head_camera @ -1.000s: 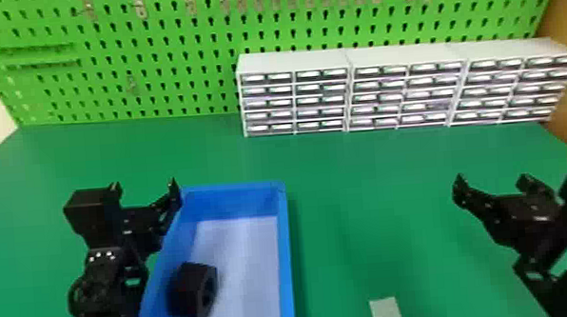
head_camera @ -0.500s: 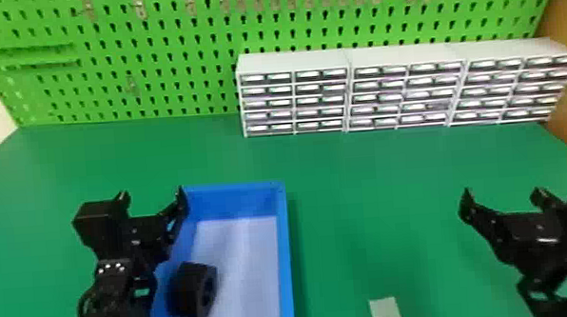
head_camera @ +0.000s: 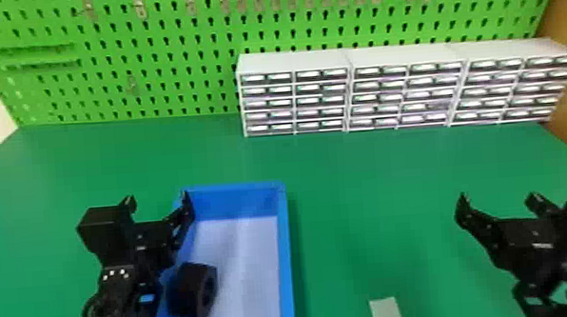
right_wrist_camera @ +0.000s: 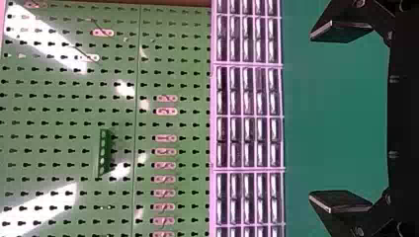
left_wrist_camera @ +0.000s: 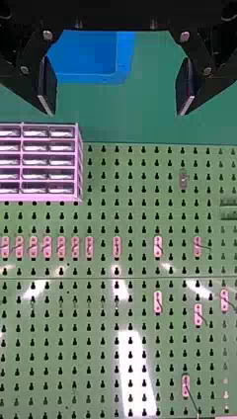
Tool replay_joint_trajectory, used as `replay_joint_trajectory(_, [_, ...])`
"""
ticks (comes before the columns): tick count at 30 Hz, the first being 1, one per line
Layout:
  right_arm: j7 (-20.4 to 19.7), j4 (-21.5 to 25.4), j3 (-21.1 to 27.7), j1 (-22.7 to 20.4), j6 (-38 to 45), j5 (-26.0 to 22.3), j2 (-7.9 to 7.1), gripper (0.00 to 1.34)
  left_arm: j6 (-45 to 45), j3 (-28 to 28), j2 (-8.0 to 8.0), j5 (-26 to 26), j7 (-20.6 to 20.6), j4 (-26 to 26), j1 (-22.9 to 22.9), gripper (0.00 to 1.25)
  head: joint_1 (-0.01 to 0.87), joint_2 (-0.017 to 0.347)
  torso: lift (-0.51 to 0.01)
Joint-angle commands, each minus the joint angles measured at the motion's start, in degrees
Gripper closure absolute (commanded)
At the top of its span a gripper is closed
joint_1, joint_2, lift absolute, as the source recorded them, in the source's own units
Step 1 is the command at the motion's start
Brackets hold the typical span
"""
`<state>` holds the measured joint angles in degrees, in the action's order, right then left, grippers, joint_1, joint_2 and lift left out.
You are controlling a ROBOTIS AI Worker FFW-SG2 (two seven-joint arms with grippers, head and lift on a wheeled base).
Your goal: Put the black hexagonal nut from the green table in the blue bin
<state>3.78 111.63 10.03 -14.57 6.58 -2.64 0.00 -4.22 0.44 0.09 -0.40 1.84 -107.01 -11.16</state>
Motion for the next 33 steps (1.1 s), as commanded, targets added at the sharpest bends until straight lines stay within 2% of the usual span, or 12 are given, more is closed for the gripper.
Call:
replay_joint_trajectory(1, [0.0,0.16,-0.45,-0.02,0.01,-0.52,0.05,0.17,0.0,0.17,0.0,-0.13,0.0,-0.4,-0.18,0.33,0.657,0.057,-0.095])
replay_joint_trajectory(33, [0.0,0.25,-1.68,0.34,0.01,-1.14,-0.35,0.17,-0.09,0.53,0.0,-0.92,0.0,-1.63,-0.62,0.33,0.657,0.057,-0.095])
